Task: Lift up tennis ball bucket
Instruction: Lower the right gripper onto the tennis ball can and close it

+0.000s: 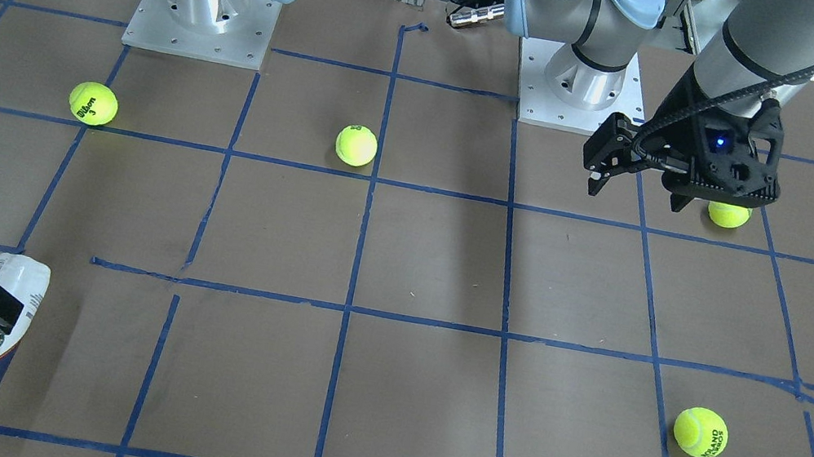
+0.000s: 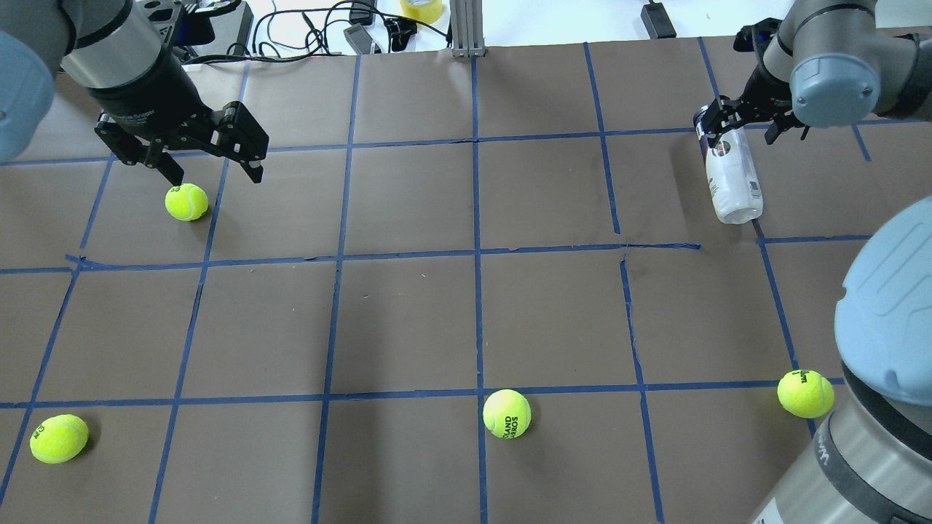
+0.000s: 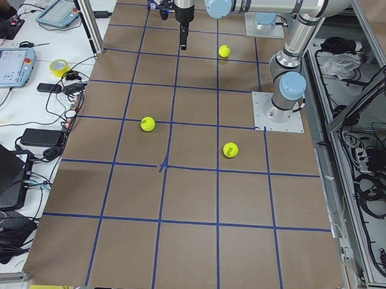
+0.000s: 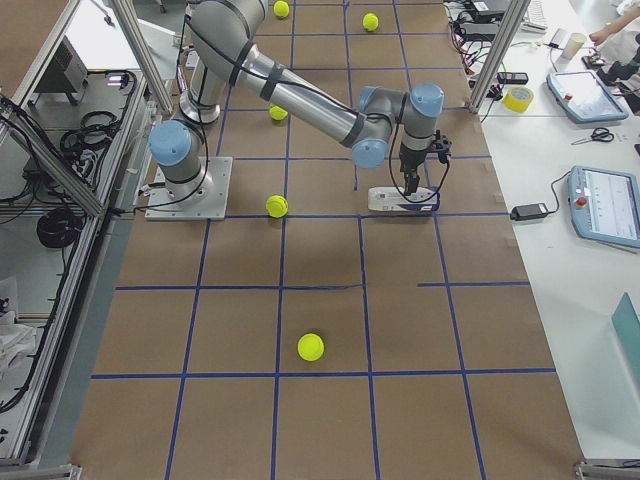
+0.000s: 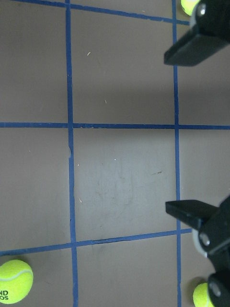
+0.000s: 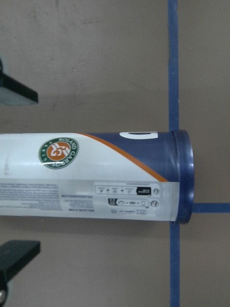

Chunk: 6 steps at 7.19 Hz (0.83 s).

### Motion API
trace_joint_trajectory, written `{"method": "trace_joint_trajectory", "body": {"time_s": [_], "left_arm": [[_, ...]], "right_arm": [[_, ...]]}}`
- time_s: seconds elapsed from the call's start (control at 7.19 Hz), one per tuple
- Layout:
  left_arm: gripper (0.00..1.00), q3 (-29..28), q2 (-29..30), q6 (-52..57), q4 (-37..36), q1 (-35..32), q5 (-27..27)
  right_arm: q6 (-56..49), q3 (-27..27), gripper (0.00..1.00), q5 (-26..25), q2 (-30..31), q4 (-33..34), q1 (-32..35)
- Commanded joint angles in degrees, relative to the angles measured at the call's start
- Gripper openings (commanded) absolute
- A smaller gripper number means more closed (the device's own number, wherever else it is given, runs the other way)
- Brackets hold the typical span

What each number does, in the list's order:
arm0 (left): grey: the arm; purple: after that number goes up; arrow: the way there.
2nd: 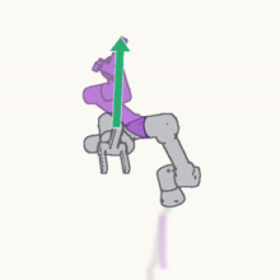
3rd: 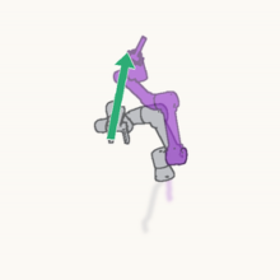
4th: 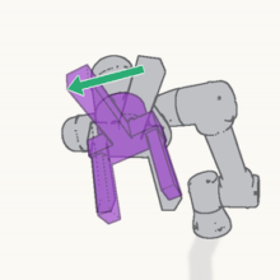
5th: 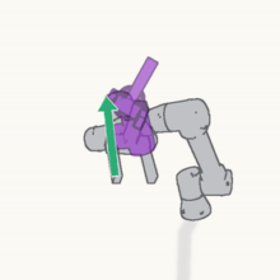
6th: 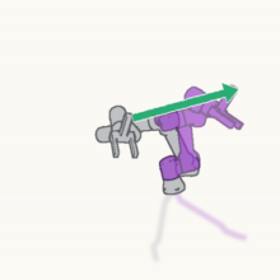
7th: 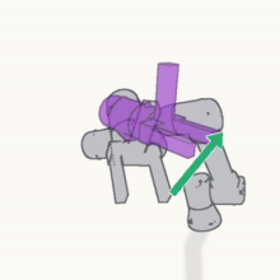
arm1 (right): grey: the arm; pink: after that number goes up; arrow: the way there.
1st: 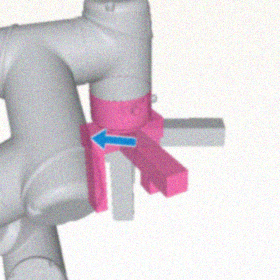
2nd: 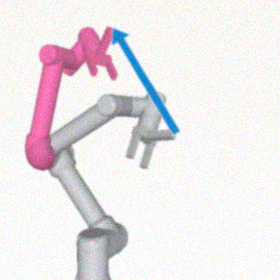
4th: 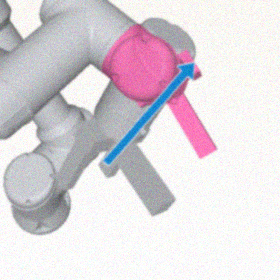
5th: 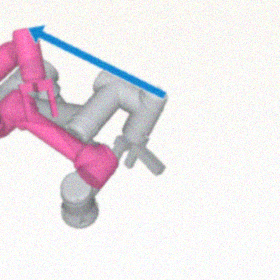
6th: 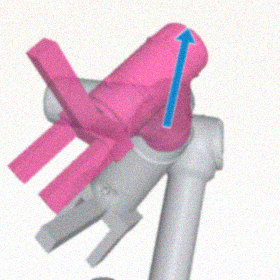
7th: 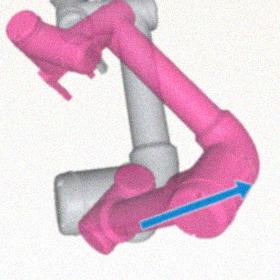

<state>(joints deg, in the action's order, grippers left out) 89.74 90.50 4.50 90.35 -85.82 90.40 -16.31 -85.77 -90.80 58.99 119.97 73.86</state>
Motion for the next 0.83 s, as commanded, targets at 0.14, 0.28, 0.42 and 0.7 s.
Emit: {"method": "trace_joint_trajectory", "body": {"time_s": [0.14,0.28,0.42,0.7], "left_arm": [[1.00,0.0,0.0,0.1,0.0,0.1,0.4],[1.00,0.0,0.0,0.1,-0.2,0.1,0.3],[1.00,0.1,0.0,0.0,-0.5,0.1,0.1],[1.00,0.1,0.1,0.1,-0.5,0.1,0.2]], "right_arm": [[-3.5,-0.8,1.00,0.3,-4.2,4.7,0.0],[-4.0,-0.8,1.00,0.2,-5.5,5.3,-0.3],[-5.3,-0.8,1.00,0.2,-6.0,6.5,-0.4],[-8.1,-0.8,1.00,0.4,-7.0,6.8,-1.3]]}}
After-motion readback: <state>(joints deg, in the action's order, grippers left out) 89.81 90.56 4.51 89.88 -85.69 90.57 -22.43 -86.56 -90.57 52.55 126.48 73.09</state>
